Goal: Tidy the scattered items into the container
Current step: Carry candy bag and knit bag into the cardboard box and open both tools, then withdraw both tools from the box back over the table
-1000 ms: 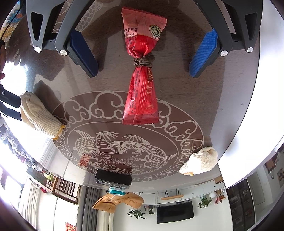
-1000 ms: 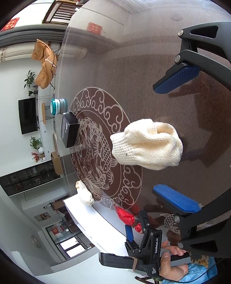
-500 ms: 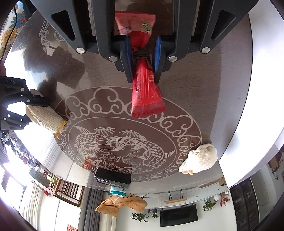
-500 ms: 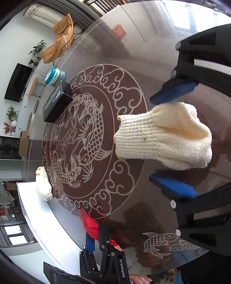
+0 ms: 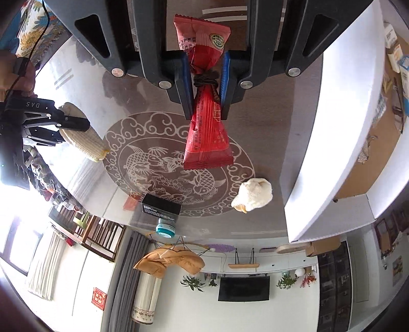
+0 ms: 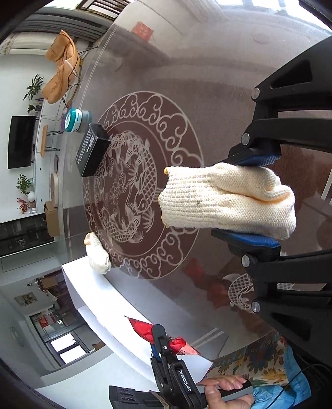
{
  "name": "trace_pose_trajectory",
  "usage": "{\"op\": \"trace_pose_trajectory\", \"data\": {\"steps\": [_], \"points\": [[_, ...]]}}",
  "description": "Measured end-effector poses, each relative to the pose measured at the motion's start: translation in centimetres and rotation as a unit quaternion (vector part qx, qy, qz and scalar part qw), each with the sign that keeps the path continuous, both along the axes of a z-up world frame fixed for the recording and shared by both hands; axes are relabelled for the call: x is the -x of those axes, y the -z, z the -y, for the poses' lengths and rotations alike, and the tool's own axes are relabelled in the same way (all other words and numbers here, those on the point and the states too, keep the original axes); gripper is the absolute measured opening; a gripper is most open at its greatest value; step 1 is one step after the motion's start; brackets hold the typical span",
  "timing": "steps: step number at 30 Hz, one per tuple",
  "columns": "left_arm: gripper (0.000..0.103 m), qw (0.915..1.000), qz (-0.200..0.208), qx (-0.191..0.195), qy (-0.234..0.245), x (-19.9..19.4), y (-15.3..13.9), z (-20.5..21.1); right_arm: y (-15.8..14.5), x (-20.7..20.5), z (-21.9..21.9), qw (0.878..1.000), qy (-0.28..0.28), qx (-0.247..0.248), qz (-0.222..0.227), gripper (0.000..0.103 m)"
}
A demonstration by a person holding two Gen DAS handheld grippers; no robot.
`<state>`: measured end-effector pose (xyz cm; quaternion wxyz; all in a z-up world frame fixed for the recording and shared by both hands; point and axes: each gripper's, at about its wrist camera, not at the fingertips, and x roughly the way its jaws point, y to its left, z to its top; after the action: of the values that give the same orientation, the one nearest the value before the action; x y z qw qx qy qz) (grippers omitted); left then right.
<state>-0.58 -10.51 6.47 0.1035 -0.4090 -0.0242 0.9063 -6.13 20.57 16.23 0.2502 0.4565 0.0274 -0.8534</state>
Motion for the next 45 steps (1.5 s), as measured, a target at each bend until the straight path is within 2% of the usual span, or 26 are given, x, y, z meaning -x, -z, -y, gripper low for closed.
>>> {"op": "trace_pose_trajectory", "data": {"steps": [3, 6, 9, 12, 16, 20, 21, 22, 23, 24, 26, 29, 31, 33, 37, 40, 42, 45], "points": [[0.018, 0.9992, -0.022, 0.001, -0.032, -0.5, -3.3, 4.8, -3.3, 0.4, 6.1, 0.998, -0.045, 0.039, -0.023, 0.043], [0.018, 0.9959, -0.034, 0.016, -0.083, -1.1, -5.7, 11.0, -6.6, 0.1, 13.6, 0.991, -0.106, 0.077, -0.039, 0.043], [0.018, 0.9889, -0.026, 0.038, -0.141, -1.9, -6.5, 17.3, -8.8, -0.6, 21.5, 0.979, -0.170, 0.109, -0.038, 0.043], [0.018, 0.9811, -0.001, 0.032, -0.191, -2.7, -5.3, 23.3, -9.6, -1.8, 28.8, 0.966, -0.224, 0.124, -0.037, 0.043], [0.018, 0.9707, 0.038, 0.029, -0.236, -3.3, -2.4, 28.4, -7.5, -3.3, 36.2, 0.956, -0.269, 0.112, -0.031, 0.043], [0.020, 0.9635, 0.077, 0.027, -0.255, -3.6, 1.1, 30.7, -3.2, -4.2, 40.7, 0.957, -0.282, 0.069, -0.022, 0.046], [0.023, 0.9617, 0.088, 0.026, -0.259, -3.5, 1.9, 30.9, -2.2, -4.2, 41.4, 0.960, -0.275, 0.054, -0.021, 0.056], [0.028, 0.9597, 0.096, 0.026, -0.263, -3.3, 2.6, 31.1, -1.5, -4.1, 41.6, 0.963, -0.264, 0.045, -0.018, 0.079], [0.043, 0.9582, 0.101, 0.028, -0.266, -3.3, 3.0, 31.2, -1.1, -4.0, 41.6, 0.965, -0.257, 0.048, -0.012, 0.090], [0.064, 0.9574, 0.099, 0.030, -0.269, -3.4, 3.1, 31.0, -1.1, -4.1, 41.2, 0.965, -0.253, 0.061, -0.011, 0.099], [0.078, 0.9576, 0.076, 0.039, -0.275, -4.0, 2.6, 30.6, -1.8, -4.3, 39.4, 0.966, -0.245, 0.079, -0.027, 0.099], [0.078, 0.9598, 0.047, 0.053, -0.271, -4.4, 1.1, 29.1, -3.7, -4.9, 35.4, 0.967, -0.224, 0.092, -0.082, 0.101], [0.078, 0.9638, 0.022, 0.059, -0.259, -4.9, -0.4, 27.3, -4.2, -4.8, 32.0, 0.971, -0.194, 0.081, -0.116, 0.103], [0.079, 0.9703, -0.003, 0.055, -0.235, -5.2, -2.0, 24.8, -3.5, -4.5, 28.1, 0.978, -0.154, 0.053, -0.133, 0.103], [0.090, 0.9833, -0.039, 0.038, -0.174, -5.6, -4.7, 18.8, -0.3, -3.4, 18.1, 0.991, -0.056, -0.012, -0.124, 0.103], [0.100, 0.9913, -0.049, 0.031, -0.118, -5.5, -5.5, 12.8, 2.5, -3.2, 9.7, 0.994, 0.025, -0.048, -0.097, 0.103], [0.103, 0.9955, -0.042, 0.023, -0.082, -5.0, -4.7, 9.0, 4.1, -2.8, 4.9, 0.991, 0.077, -0.071, -0.079, 0.103], [0.103, 0.9990, -0.010, 0.029, -0.032, -3.3, -1.6, 3.2, 5.7, -2.0, -1.1, 0.984, 0.142, -0.094, -0.057, 0.103]]}}
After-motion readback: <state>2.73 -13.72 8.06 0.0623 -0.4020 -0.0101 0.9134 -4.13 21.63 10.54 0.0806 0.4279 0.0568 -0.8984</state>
